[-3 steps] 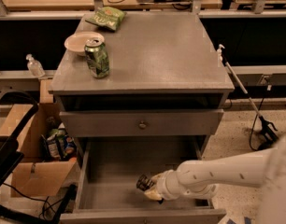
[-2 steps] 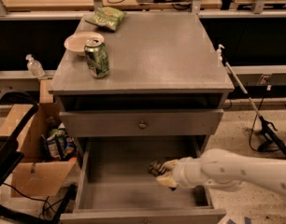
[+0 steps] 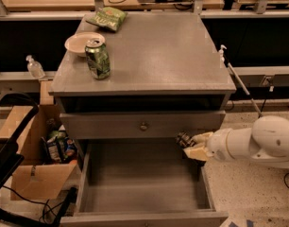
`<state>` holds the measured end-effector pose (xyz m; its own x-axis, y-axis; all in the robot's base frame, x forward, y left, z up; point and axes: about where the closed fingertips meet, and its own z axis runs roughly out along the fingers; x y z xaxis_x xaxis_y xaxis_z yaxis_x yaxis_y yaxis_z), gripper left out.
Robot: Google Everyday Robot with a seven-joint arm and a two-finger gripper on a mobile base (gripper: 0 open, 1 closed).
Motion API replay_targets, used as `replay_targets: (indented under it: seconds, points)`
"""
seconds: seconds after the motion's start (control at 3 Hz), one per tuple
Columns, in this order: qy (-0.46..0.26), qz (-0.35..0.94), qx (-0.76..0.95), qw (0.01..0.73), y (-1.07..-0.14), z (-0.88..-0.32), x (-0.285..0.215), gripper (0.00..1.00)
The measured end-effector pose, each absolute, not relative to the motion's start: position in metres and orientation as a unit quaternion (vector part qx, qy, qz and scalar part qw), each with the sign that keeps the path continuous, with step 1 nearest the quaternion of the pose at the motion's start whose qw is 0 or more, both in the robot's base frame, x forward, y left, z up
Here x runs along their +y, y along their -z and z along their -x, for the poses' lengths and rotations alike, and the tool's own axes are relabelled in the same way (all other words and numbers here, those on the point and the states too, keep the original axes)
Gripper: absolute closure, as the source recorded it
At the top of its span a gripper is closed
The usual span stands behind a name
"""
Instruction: Pick rxbar chocolate from middle drawer and place on counter
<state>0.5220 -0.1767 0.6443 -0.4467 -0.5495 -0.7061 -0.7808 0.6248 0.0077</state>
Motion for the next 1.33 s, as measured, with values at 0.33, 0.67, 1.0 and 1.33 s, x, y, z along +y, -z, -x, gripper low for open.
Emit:
replay_targets:
  seconds: [0.33,0.67,1.0,1.33]
  points:
    - [-0.187,0.392,0.836,0.335,-0.698,-0.507,-0.194,1.00]
    - [-0.178,0.403,0.833,0.336,-0.744,-0.486,-0.196,1.00]
    - [-0.178,0.403,0.833,0.336,-0.744,-0.486,-0.196,1.00]
    - [-0.159,0.401,0.837,0.336,-0.773,-0.503,-0.201,1.00]
